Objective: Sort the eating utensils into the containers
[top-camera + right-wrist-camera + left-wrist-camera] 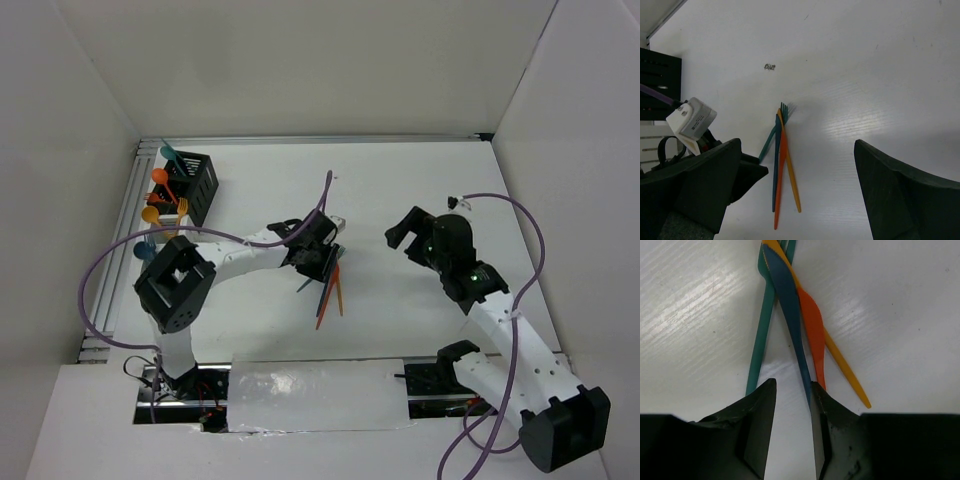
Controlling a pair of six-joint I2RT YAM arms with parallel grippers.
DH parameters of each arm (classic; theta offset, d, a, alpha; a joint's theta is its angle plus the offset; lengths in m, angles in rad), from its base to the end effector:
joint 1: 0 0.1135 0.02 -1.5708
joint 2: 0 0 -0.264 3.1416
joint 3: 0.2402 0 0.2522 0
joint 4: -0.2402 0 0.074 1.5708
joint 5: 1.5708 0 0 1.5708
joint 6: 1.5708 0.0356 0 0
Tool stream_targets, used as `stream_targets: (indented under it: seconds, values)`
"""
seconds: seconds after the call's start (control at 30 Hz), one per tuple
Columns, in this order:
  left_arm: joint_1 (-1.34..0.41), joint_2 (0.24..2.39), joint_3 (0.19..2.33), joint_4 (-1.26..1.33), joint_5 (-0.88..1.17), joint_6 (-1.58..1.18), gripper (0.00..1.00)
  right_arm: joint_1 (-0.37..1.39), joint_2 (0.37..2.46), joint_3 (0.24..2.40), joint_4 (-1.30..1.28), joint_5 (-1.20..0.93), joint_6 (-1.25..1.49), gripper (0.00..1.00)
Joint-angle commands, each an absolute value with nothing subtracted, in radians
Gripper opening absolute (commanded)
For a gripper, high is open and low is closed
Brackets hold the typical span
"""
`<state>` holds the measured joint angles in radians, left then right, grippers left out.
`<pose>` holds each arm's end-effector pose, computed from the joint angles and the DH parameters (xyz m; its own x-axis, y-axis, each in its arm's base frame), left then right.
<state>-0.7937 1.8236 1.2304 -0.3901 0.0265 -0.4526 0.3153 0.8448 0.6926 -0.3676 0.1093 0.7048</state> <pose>0.2682 -0.2740 0.1907 -0.8410 0.2317 -0.4888 0.3950 0.8805 -0.2622 0.1827 0.0555 0.2788 -0.5011 0.5140 -0.6962 0.1397 0.8420 0.5210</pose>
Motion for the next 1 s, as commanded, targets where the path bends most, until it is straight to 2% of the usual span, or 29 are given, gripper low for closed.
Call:
stream_targets:
  seconds: [0.0,0.3,0.53,0.73,0.83,0.87,0.97]
  values:
    - [-0.799,1.856,1.285,-0.38,0.002,-0.479,0.45,0.311,0.815,0.693,-0.391,0.138,0.693,1.0]
    - [-0.815,1.951,1.344,-0.4,-0.04,-0.483,0.45,0.311,0.784,0.693,-0.419,0.156,0.698,1.0]
    - [-0.816,2.0,1.37,-0.446,-0.097,-0.486,0.39,0.314,0.758,0.684,-0.428,0.167,0.707,1.0]
    - [-0.815,2.017,1.371,-0.439,-0.054,-0.456,0.33,0.313,0.749,0.675,-0.428,0.167,0.712,1.0]
    - [-0.818,2.033,1.368,-0.434,-0.028,-0.419,0.43,0.311,0.749,0.675,-0.428,0.176,0.707,1.0]
    - [-0.816,2.033,1.367,-0.43,-0.009,-0.401,0.5,0.311,0.753,0.675,-0.428,0.176,0.704,1.0]
    - [-0.819,2.037,1.37,-0.429,0.01,-0.374,0.5,0.311,0.753,0.675,-0.437,0.176,0.7,1.0]
